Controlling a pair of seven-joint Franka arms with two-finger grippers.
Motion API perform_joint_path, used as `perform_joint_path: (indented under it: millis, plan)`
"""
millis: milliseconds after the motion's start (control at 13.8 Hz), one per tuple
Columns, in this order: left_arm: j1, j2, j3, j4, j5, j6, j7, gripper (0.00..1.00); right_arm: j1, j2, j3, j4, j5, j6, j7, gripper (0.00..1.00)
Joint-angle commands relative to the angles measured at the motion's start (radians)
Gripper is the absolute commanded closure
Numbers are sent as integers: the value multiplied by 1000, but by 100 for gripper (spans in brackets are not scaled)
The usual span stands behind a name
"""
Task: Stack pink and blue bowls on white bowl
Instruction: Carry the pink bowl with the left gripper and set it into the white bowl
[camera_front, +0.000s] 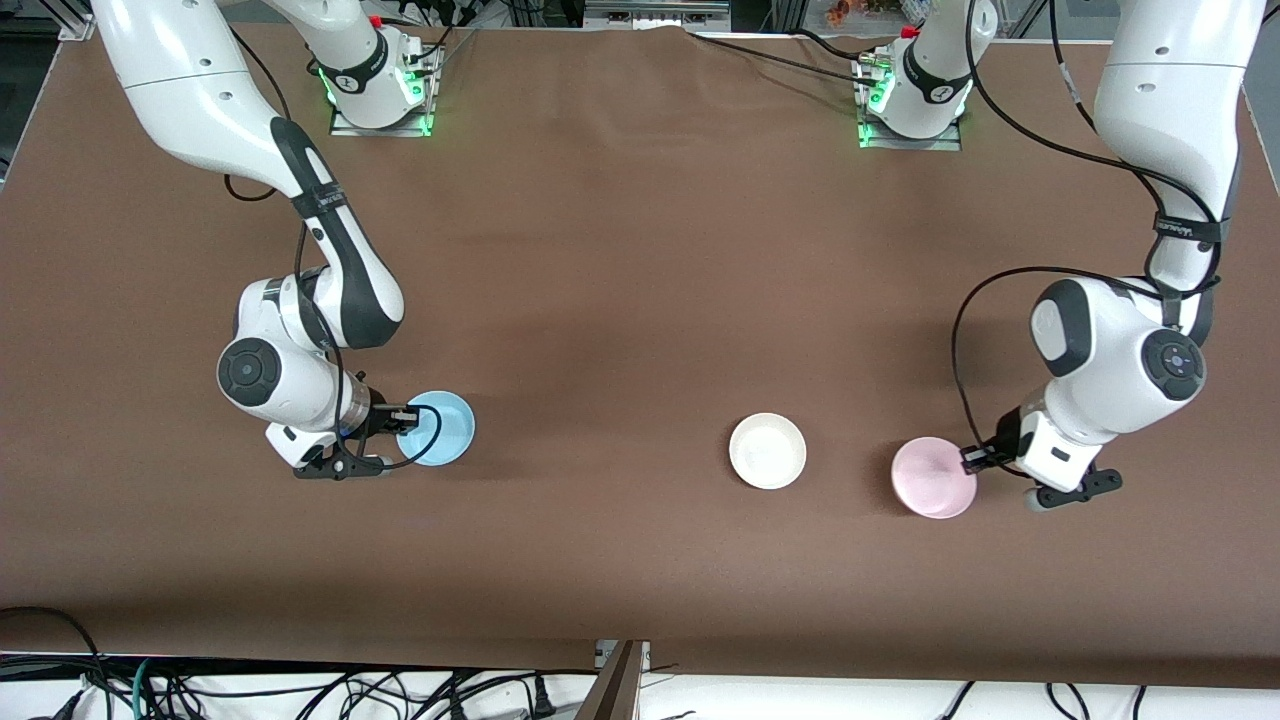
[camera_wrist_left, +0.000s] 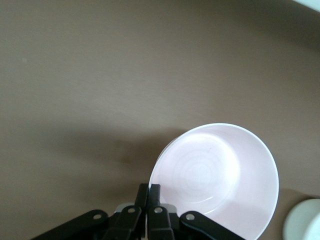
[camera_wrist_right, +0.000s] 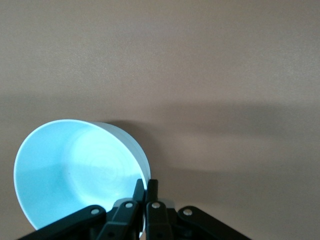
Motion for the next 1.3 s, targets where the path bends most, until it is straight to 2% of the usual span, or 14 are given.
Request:
perform_joint_path:
  millis: [0, 362, 507, 1086, 1231]
  plan:
    - [0, -24, -76, -10, 0, -13, -135, 100, 6, 1, -3, 15, 14, -14, -2, 100]
    - [-6, -25, -168, -29, 11, -8, -269, 100, 7, 1, 26, 18, 14, -13, 6, 100]
    - [-43, -24, -171, -29, 14, -3, -323, 100, 7, 1, 49, 22, 17, -13, 9, 100]
    - [-120, -22, -171, -64, 109, 44, -486, 100, 40, 1, 57, 49, 19, -13, 15, 100]
    - [-137, -22, -170, -84, 109, 75, -501, 100, 43, 1, 67, 55, 54, -13, 35, 100]
